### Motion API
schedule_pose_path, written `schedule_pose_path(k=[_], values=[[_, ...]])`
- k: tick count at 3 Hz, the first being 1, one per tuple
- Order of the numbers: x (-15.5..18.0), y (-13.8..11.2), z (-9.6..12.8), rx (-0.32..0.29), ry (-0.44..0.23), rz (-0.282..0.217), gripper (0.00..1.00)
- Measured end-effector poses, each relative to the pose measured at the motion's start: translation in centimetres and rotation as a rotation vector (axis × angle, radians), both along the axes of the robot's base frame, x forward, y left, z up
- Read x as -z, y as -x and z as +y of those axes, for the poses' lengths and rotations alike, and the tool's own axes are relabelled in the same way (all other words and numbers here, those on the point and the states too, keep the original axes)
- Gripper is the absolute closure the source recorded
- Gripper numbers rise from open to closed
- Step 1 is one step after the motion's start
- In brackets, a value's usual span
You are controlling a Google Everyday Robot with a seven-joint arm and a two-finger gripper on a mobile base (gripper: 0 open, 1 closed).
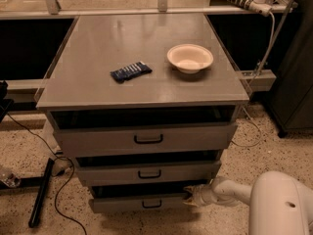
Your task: Open bottom drawer
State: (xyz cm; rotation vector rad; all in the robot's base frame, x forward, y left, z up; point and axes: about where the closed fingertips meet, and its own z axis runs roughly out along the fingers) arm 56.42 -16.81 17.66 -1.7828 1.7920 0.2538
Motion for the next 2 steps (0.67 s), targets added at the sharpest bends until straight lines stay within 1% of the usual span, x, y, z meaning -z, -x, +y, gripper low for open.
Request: schedule_pose_path(k=[1,2], values=[[0.1,0.1,0.1,-0.008,-0.006,0.007,0.39],[0.9,2.6,-1.1,-0.020,-0.056,0.034,0.16]])
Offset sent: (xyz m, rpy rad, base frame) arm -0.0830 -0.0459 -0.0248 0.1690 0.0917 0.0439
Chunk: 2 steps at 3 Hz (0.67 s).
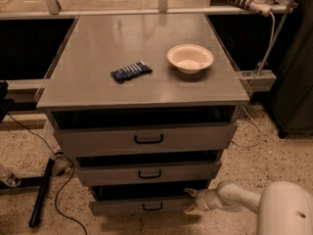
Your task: Open bottom drawer
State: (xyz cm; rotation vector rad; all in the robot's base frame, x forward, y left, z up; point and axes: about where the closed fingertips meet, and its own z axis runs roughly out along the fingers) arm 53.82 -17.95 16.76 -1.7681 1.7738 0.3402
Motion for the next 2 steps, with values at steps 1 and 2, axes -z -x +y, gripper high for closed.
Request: schedule_pose_path(k=[1,2], values=[[-0.3,0.0,0.0,0.000,0.000,0.000,0.19],[-0.1,4.2,-1.8,-0.002,-0.023,-0.005,0.42]])
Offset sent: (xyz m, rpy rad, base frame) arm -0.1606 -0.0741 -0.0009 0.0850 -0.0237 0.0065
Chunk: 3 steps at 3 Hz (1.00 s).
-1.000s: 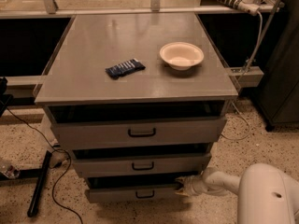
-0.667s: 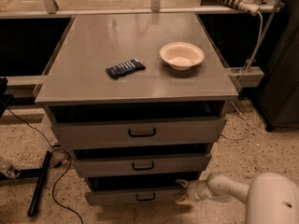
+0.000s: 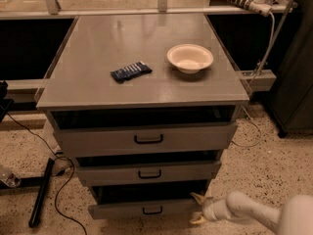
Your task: Open bottom drawer
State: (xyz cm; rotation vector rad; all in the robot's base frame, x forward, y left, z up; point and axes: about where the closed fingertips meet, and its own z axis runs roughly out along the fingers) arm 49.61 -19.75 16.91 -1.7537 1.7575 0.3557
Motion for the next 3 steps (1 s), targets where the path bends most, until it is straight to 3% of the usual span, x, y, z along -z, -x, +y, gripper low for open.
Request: schedule_pose_path(k=[1,2,3], values=[[-0.5,2.1,-0.9,0.001,-0.007,-0.005,0.65],[-1.1,2.1,-0.9,0.001,-0.007,-0.005,0.89],[-1.5,2.1,-1.0,0.001,-0.007,-0.005,0.86]])
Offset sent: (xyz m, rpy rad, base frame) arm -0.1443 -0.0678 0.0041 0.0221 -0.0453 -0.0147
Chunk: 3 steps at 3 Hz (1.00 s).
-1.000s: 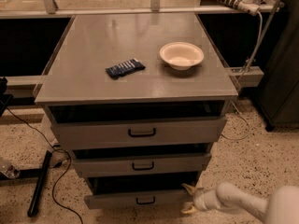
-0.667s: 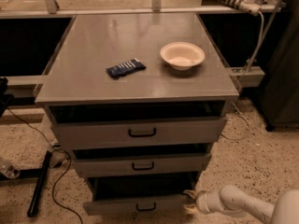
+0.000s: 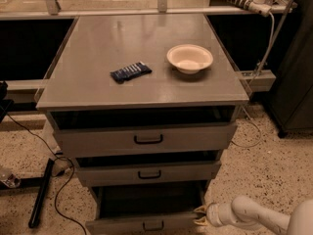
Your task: Open bottom drawer
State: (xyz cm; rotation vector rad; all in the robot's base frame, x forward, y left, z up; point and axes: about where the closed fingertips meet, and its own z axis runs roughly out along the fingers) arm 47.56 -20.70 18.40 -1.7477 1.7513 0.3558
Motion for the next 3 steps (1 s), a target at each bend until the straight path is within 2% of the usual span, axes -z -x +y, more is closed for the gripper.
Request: schedule_pose_path(k=[3], values=[[0.26,0.02,-0.13,0.002,-0.003,0.012,0.16]])
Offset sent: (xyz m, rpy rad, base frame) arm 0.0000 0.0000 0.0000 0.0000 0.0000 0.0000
